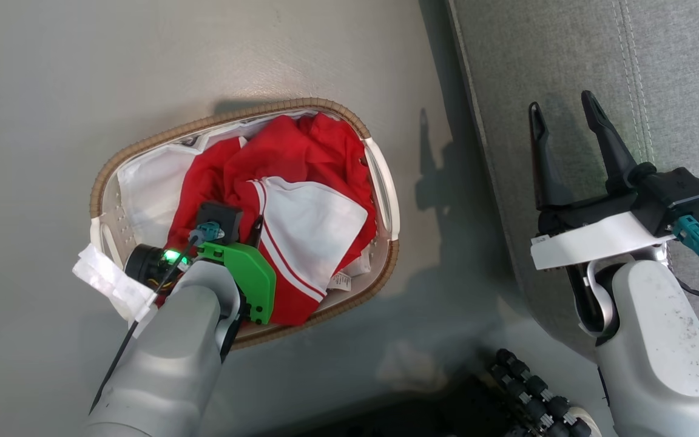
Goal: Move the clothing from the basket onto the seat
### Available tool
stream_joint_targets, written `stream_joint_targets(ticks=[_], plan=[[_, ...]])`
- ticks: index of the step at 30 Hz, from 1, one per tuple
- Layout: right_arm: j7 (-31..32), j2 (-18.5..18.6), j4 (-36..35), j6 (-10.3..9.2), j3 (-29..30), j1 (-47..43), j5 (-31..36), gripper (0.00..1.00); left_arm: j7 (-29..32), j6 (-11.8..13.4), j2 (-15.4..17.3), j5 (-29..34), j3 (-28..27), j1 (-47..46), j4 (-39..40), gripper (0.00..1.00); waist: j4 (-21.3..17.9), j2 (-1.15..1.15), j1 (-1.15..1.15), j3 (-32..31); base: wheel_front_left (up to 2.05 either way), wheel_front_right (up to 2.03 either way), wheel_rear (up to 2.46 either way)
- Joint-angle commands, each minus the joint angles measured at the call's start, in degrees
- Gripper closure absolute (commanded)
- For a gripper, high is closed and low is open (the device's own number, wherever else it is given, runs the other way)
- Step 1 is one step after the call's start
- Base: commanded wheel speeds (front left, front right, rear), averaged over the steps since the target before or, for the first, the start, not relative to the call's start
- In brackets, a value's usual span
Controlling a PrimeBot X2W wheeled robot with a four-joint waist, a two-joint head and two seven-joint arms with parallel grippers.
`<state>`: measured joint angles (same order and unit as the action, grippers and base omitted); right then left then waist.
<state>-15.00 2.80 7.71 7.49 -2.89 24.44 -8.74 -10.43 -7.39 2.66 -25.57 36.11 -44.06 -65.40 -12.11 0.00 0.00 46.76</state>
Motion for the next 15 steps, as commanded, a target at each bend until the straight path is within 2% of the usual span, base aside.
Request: stream_joint_targets(ticks=[1, 7, 15], plan=[[-0.3, 0.2, 0.2, 0.0, -0.2, 0.2, -0.3, 0.0, -0.8, -0.2, 0.4, -0.8, 0.6, 0.4, 0.1, 1.0, 0.3, 0.0, 0.0, -0.7, 0.0, 0.0, 0.0], [-0.3, 0.2, 1.2, 0.0, -0.5, -1.3, 0.7, 0.0, -2.8, -0.2, 0.4, -1.9, 2.9, 1.9, 0.3, 1.0, 1.2, 0.0, 0.0, -4.2, 0.0, 0.0, 0.0], [-0.3, 0.2, 2.4, 0.0, 0.2, -4.1, 2.5, 0.0, -4.8, -0.2, 0.8, -2.0, 4.1, 4.1, 2.5, 1.0, 3.2, 0.0, 0.0, -12.0, 0.0, 0.0, 0.0]])
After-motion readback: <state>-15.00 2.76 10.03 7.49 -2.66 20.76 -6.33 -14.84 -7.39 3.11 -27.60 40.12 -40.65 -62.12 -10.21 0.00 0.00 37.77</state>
